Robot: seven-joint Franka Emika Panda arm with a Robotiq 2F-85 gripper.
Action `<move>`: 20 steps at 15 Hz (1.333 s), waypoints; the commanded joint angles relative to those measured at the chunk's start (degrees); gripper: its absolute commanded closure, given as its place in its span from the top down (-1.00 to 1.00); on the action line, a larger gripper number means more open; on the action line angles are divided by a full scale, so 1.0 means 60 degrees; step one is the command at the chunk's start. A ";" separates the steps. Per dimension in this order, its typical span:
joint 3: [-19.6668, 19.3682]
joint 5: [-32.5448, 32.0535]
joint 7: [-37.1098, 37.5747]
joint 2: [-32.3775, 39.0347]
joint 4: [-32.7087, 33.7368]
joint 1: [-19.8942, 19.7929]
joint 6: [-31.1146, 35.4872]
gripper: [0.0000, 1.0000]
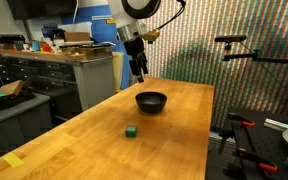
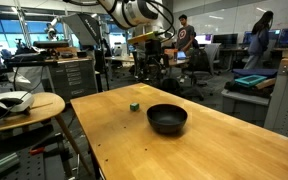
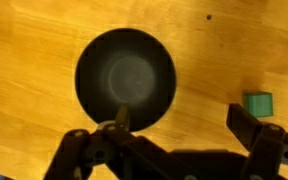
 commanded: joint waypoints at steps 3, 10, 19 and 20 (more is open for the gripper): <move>0.0256 0.1113 0.0241 0.0978 0.0898 0.0277 0.0387 1.00; 0.0183 0.0956 0.1242 0.1700 0.0719 0.1011 0.1703 1.00; 0.0198 0.1153 0.1642 0.2476 0.0588 0.1271 0.2511 1.00; 0.0221 0.1205 0.1573 0.2556 0.0615 0.1227 0.2500 1.00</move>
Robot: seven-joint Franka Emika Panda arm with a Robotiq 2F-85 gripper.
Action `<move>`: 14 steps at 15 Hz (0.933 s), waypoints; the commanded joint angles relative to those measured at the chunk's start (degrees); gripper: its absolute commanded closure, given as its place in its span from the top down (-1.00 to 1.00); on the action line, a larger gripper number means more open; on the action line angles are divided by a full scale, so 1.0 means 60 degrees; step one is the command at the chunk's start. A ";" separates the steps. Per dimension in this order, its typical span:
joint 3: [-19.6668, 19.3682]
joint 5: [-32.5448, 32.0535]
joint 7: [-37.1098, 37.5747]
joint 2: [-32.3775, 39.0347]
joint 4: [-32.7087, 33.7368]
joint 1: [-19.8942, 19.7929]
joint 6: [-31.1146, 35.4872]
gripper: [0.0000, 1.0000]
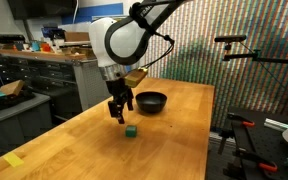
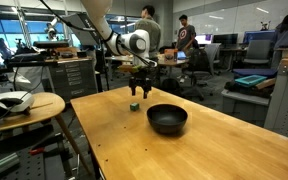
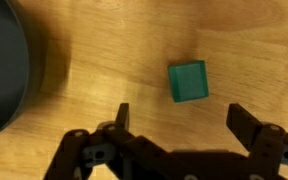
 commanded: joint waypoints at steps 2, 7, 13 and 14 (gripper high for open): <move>0.0023 0.0393 -0.0156 0.0300 0.0149 -0.0120 0.0025 1.00; 0.0135 0.0807 -0.0484 0.0572 0.0188 -0.0284 -0.0156 1.00; 0.0197 0.1061 -0.0840 0.0767 0.0182 -0.0299 -0.0422 1.00; 0.0179 0.1043 -0.0856 0.0780 0.0183 -0.0285 -0.0427 0.50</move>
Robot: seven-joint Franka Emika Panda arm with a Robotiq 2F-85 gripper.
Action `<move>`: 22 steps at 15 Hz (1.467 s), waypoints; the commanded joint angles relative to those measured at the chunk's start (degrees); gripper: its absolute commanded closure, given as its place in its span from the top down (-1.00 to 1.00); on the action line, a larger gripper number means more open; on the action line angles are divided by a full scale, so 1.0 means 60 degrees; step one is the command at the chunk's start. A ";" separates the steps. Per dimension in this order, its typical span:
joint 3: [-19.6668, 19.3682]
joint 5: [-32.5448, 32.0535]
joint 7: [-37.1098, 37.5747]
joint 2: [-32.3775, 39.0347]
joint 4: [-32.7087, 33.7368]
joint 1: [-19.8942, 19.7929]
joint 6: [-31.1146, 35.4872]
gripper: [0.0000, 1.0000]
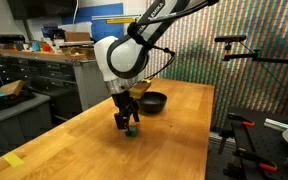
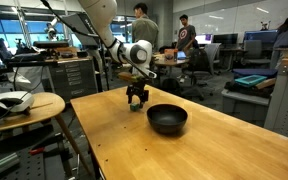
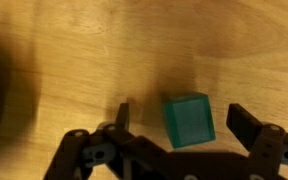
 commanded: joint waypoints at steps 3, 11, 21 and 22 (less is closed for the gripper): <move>0.0126 0.0208 -0.0379 0.0054 0.0175 -0.0142 -0.0195 0.17; 0.0084 0.0267 -0.0442 -0.0166 0.0084 -0.0288 0.0061 -0.65; -0.0618 0.0487 0.0238 -0.1722 -0.0717 -0.1154 0.1323 -0.65; -0.0719 0.0496 0.0357 -0.1859 -0.0805 -0.1234 0.1402 -0.65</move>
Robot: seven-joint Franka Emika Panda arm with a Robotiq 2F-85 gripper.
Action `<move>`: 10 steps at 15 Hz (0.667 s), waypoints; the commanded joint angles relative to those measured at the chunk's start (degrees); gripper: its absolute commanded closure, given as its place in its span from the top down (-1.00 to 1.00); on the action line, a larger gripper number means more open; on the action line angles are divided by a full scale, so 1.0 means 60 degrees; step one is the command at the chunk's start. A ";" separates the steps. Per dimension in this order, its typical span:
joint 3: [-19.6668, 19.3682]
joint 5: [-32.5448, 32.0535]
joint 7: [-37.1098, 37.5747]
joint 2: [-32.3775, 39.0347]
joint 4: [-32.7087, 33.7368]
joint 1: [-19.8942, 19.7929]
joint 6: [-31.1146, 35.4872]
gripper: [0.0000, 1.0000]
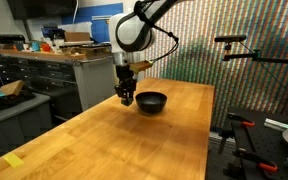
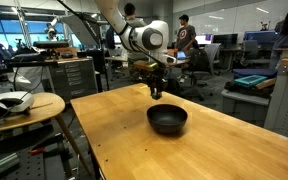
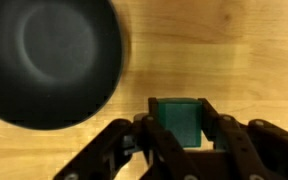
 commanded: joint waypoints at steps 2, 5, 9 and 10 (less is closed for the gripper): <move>-0.0454 0.0210 0.0602 -0.0963 -0.0857 -0.0302 0.0582 -0.65; -0.0838 0.0101 0.1142 -0.1233 -0.1195 -0.0416 0.0642 -0.65; -0.1223 0.0128 0.1735 -0.1246 -0.1511 -0.0594 0.0404 -0.65; -0.1266 0.0171 0.1810 -0.1187 -0.1540 -0.0653 0.0377 -0.65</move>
